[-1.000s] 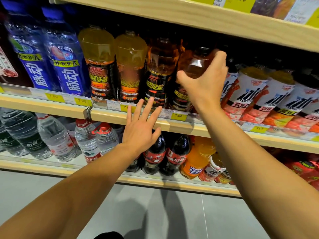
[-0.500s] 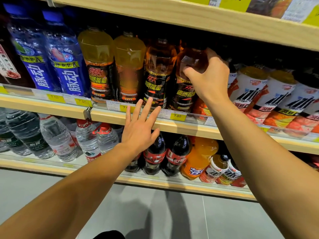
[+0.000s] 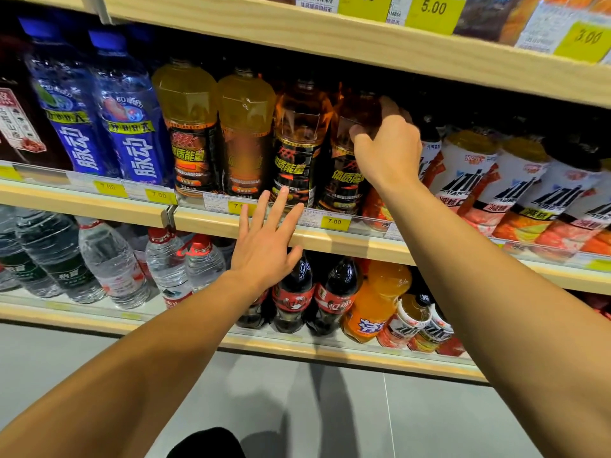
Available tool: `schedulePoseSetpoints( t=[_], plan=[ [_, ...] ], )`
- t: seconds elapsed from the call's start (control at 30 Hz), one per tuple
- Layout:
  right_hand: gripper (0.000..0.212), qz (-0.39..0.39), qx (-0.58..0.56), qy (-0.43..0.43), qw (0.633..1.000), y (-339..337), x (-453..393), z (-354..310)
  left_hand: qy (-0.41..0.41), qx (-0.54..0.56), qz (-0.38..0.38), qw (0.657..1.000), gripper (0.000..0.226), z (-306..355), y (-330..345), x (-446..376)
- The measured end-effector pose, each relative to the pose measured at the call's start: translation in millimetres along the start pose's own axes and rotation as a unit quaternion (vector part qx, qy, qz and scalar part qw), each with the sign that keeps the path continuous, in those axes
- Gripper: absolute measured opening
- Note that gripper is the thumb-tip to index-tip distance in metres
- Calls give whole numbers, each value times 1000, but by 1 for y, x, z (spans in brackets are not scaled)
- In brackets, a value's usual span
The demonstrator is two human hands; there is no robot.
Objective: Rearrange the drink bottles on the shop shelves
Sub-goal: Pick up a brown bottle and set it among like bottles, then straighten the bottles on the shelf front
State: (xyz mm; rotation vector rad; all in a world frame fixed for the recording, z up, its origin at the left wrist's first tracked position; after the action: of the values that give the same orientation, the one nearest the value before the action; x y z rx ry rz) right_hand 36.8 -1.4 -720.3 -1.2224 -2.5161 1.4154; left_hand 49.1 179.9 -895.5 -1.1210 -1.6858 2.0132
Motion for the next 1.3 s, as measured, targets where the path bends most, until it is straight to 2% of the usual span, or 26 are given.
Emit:
schedulePoseSetpoints(
  t=[0.1, 0.17, 0.3, 0.4, 0.5, 0.77, 0.9, 1.1, 1.3],
  plan=[
    [52, -38, 9, -13, 999, -4, 4, 5, -18, 5, -37, 999, 77, 7, -9, -1],
    [54, -57, 21, -26, 998, -10, 8, 11, -25, 1, -64, 998, 79, 11, -19, -2],
    [57, -39, 15, -93, 995, -23, 16, 35, -44, 6, -87, 995, 76, 21, -43, -10],
    [63, -42, 7, -148, 988, -38, 18, 66, -39, -28, -54, 997, 73, 42, -61, -22],
    [68, -69, -4, -168, 983, -60, 13, 102, -36, -35, -28, 998, 73, 80, -80, -34],
    [71, -77, 19, -213, 974, -173, -27, 226, -50, -44, 40, 997, 73, 221, -122, -87],
    [70, -58, 9, -232, 971, -240, -59, 279, -43, -54, 60, 996, 73, 300, -142, -126],
    [65, 11, -3, -264, 965, -327, -120, 340, -26, -50, 116, 992, 70, 399, -166, -190],
    [74, 50, 67, -274, 958, -355, -175, 367, -32, -63, 154, 986, 70, 451, -182, -237]
  ],
)
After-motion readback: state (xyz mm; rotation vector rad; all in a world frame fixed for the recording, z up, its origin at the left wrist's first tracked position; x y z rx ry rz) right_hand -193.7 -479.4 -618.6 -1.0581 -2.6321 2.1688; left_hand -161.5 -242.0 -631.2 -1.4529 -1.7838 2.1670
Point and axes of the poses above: each hand's wrist, its own x-axis away from the middle knuckle, its own y-axis out of the palm, z = x × y, the point moved 1 cm from there along -x, towards the middle knuckle, and after that the axes turned 15 degrees about y, right-handed, at the moved point
